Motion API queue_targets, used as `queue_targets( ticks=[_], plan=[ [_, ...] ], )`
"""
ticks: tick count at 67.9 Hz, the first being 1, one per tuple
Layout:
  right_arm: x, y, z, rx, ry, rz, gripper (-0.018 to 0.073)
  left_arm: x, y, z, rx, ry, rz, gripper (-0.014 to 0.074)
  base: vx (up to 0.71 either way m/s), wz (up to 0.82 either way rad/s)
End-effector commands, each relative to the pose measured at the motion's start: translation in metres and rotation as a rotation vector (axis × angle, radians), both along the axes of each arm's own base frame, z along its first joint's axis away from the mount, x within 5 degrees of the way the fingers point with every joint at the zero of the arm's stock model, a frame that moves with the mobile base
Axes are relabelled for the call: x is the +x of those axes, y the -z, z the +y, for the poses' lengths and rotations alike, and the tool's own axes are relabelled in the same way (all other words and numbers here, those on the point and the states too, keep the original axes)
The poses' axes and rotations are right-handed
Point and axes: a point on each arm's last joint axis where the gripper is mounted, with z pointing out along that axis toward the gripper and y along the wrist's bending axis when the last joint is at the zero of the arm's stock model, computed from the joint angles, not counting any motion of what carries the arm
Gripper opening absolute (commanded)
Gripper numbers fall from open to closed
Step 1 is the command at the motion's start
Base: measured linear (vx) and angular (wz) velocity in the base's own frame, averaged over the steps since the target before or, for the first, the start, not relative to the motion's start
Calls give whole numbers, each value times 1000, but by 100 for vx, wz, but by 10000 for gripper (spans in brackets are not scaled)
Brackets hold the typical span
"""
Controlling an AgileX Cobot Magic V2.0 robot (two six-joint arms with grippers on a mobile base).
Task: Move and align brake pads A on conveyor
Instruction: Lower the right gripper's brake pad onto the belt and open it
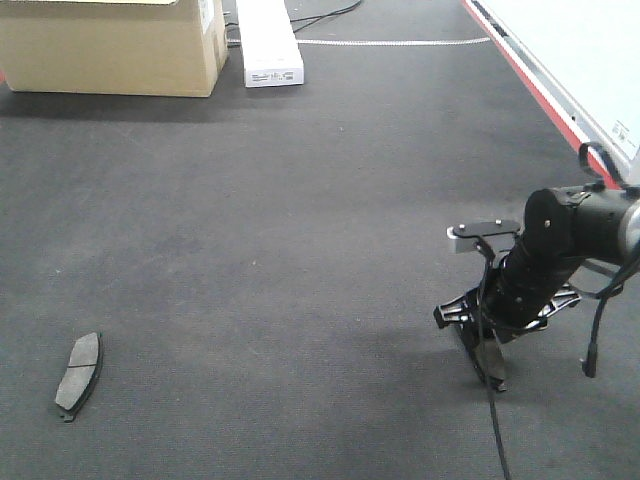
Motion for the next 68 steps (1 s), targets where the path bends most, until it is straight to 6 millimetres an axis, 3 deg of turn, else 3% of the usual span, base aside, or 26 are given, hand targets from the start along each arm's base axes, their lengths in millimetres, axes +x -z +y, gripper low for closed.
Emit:
queue_targets(
  ticks=[1,13,25,51,68],
  plan=[
    [1,-44,-1,19,6,-147,407,2,-14,0,-6,3,-81,503,0,0],
    [-16,-83,-3,41,33,-224,419,2,-14,0,-6,3,-81,503,0,0],
    [-52,-123,-9,67,38,-362,419,2,-14,0,-6,3,-81,503,0,0],
    [-169,-161,-29,132,48,-689,419,2,-14,0,-6,3,-81,503,0,0],
    [-252,-171,-42,185,48,-947,419,2,-14,0,-6,3,-81,503,0,0]
  ],
)
